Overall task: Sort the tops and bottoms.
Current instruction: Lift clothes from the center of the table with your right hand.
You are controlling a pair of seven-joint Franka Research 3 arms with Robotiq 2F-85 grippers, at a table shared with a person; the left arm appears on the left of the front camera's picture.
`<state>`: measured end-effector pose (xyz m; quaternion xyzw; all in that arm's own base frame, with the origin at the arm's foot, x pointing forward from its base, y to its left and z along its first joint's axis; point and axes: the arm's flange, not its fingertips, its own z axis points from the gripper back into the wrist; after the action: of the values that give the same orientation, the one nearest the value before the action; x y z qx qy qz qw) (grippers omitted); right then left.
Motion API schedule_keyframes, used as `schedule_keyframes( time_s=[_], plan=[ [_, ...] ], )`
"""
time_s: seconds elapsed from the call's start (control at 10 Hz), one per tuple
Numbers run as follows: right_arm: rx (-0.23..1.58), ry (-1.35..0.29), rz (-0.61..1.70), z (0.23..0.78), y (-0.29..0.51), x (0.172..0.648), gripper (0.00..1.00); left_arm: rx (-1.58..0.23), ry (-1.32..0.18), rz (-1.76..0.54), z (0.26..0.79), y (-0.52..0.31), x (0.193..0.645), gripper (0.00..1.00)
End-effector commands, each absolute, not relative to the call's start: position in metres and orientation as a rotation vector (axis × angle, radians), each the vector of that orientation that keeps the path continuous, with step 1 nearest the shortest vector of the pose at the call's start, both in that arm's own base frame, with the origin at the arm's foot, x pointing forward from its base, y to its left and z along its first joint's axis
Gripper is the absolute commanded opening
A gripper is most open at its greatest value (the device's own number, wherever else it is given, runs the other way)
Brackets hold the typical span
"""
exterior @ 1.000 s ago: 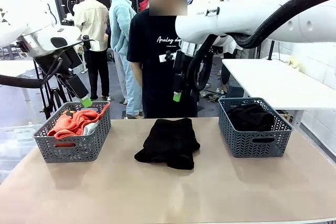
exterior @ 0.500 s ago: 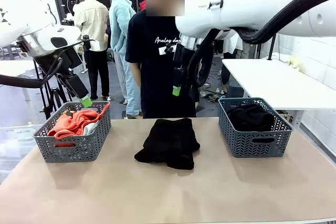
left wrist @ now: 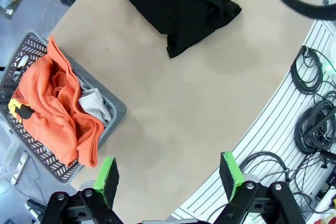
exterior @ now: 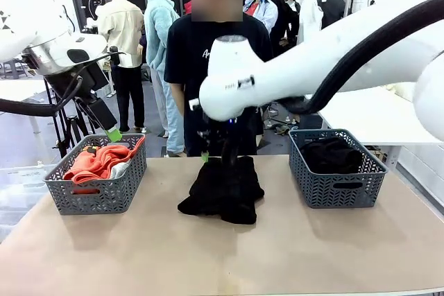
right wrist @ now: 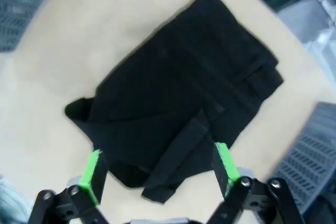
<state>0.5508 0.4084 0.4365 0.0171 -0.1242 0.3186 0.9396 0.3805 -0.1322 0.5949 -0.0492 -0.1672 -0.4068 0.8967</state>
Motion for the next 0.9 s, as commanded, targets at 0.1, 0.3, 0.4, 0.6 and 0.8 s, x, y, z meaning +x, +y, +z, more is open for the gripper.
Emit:
schedule_keyframes(
  time_s=[0.1,0.3,0.4,0.6,0.8],
  plan=[
    [0.035,-0.254,0.65,0.437,0.408,0.551,1.0,-0.103,-0.346,-0.844,0.595,-0.131,0.378,1.0],
    [0.035,-0.254,0.65,0.437,0.408,0.551,1.0,-0.103,-0.346,-0.844,0.595,-0.131,0.378,1.0],
    [0.035,-0.254,0.65,0.437,0.408,0.551,1.0,-0.103,-0.346,-0.844,0.595,-0.131,0.378,1.0],
    [0.031,-0.259,0.501,0.419,0.404,0.552,1.0,-0.103,-0.346,-0.844,0.595,-0.131,0.378,1.0],
    [0.041,-0.291,0.352,0.404,0.396,0.548,1.0,-0.103,-0.346,-0.844,0.595,-0.131,0.378,1.0]
  ],
)
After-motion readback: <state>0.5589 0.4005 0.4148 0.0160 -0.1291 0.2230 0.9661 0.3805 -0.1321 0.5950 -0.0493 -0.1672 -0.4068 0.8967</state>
